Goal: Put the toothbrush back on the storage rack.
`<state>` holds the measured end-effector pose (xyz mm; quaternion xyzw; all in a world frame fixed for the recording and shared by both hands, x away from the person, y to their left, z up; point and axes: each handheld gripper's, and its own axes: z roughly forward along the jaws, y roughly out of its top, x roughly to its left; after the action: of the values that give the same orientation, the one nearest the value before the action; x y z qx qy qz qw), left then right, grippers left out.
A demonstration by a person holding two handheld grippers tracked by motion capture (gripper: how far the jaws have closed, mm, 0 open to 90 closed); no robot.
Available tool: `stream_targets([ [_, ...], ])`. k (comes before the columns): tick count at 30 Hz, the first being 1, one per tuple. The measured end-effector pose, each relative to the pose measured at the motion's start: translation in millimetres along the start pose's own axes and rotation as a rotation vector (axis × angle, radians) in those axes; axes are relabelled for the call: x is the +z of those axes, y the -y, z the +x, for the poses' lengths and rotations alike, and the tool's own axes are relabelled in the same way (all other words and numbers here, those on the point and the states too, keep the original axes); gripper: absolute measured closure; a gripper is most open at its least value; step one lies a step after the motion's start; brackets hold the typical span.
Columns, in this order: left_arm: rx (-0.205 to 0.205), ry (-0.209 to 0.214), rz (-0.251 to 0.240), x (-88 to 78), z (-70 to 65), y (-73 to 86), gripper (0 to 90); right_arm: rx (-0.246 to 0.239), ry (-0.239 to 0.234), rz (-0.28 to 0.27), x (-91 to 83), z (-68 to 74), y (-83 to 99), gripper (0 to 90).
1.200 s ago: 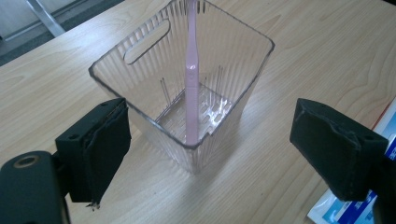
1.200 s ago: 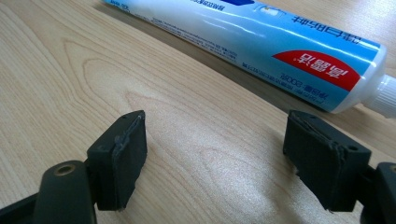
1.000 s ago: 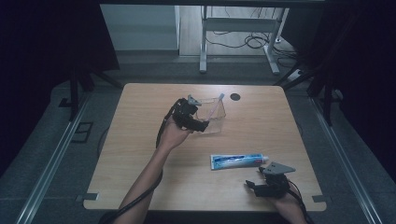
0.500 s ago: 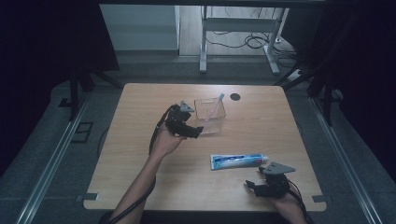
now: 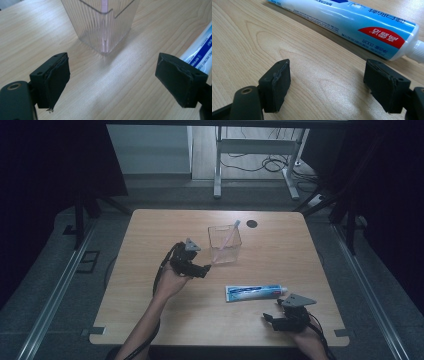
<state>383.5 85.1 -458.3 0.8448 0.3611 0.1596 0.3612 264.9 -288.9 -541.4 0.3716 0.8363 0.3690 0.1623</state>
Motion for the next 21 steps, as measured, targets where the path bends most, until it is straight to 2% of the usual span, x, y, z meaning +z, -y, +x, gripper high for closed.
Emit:
stream_targets([
  [15,-0.007,-0.003,-0.01,-4.9,-7.5,35.3,12.7,0.003,0.0,0.001,-0.1,0.2,0.0,21.4],
  [21,-0.006,-0.021,-0.005,-7.8,-12.4,54.3,12.7,0.002,0.002,0.001,-0.1,0.3,0.0,21.5],
])
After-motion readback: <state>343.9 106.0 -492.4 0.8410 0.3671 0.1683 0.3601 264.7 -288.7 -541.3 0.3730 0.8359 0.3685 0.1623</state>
